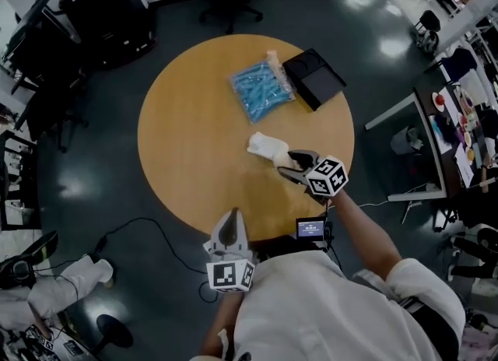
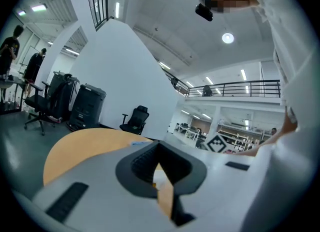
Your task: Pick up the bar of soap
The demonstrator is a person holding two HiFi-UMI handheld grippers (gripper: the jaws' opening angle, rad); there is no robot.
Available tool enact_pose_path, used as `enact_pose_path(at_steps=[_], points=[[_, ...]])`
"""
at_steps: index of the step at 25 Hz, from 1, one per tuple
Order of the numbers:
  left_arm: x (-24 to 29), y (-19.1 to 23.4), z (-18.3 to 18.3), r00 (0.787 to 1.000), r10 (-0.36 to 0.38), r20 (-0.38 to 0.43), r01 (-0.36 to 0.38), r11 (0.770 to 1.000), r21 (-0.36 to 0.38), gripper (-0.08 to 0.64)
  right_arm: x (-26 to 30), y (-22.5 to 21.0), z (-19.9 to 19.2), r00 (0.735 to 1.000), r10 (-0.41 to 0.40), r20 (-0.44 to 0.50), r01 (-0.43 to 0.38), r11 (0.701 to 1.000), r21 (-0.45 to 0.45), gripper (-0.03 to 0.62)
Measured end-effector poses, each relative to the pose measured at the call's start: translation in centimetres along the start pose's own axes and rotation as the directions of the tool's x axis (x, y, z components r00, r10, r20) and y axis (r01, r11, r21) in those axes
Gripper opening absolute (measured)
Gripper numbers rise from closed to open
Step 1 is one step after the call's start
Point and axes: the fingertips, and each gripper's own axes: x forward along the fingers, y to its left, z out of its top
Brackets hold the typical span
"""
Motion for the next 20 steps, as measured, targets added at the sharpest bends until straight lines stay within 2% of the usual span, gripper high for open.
enact_pose_path(at_steps=[2,5,7,10,13,20], points=[[0.2,-0.4,0.4,1.0,-0.02,0.005,0.02,1.0,0.019,0.005,-3.3,3.1,1.6,0.982,-0.02,0.185,0.022,1.0,-0.007,0.259],[0.6,-0.9,0.4,0.999,-0.039,0.009,0.038,0.999,0.034,0.005,-8.1,7.4,4.2,0.913,-0.086,0.399,0.091,0.996,0.006,0.259],[1.1,-1.2,0.5,0.999,-0.047,0.01,0.047,0.998,0.036,0.005,-10.2,9.8,5.6,0.87,-0.103,0.483,0.109,0.994,0.015,0.259],[2.0,-2.0,0.9,0.997,-0.073,0.015,0.072,0.996,0.045,0.005,-11.9,12.8,7.1,0.826,-0.087,0.557,0.1,0.995,0.008,0.259],[2.8,-3.0,1.6,0.995,-0.099,0.021,0.097,0.993,0.07,0.005,-12.4,14.1,7.3,0.812,-0.085,0.578,0.107,0.994,-0.004,0.259],[3.6,-3.9,1.7,0.992,-0.126,0.021,0.124,0.988,0.089,0.005,-12.0,13.7,5.9,0.818,-0.111,0.565,0.124,0.992,0.015,0.259]])
